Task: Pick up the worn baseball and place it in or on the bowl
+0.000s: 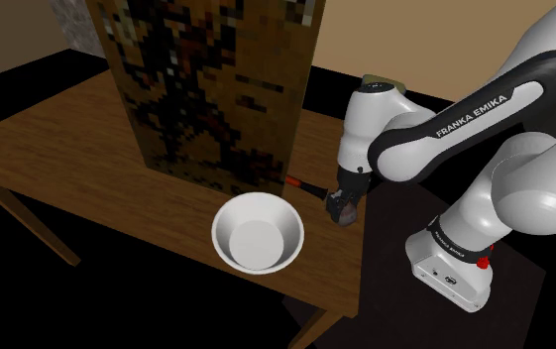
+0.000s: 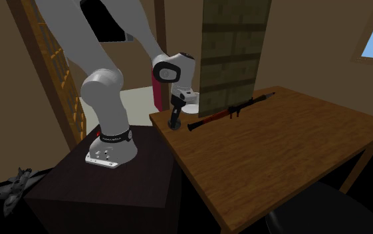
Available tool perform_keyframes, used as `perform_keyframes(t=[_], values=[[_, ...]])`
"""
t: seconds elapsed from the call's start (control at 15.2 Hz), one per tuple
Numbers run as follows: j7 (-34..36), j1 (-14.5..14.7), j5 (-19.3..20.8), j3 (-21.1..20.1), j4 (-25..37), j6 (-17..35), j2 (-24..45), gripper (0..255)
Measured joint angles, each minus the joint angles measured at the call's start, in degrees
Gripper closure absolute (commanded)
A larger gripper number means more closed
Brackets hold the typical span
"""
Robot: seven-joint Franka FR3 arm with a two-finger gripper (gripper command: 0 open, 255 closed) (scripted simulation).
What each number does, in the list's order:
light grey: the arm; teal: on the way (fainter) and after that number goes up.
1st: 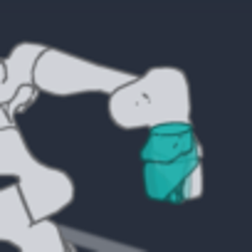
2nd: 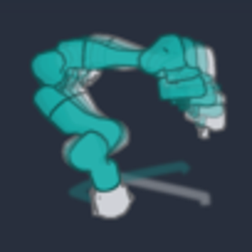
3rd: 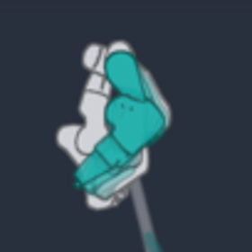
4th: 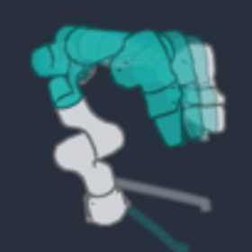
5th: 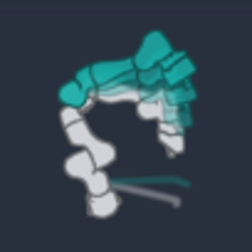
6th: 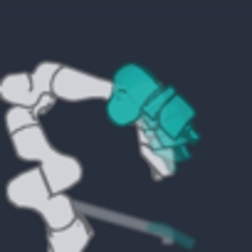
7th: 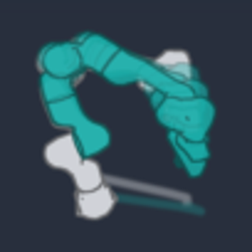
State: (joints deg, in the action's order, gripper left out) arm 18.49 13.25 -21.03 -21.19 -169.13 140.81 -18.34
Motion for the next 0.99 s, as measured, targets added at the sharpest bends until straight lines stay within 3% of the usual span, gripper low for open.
perform_keyframes(t=[0.26, 0.99], values=[[0.1, 0.0, 0.2, 0.2, 0.3, -1.4, -1.2, 255], [1.1, 0.4, 1.4, 1.9, 2.4, -14.8, -12.4, 255]])
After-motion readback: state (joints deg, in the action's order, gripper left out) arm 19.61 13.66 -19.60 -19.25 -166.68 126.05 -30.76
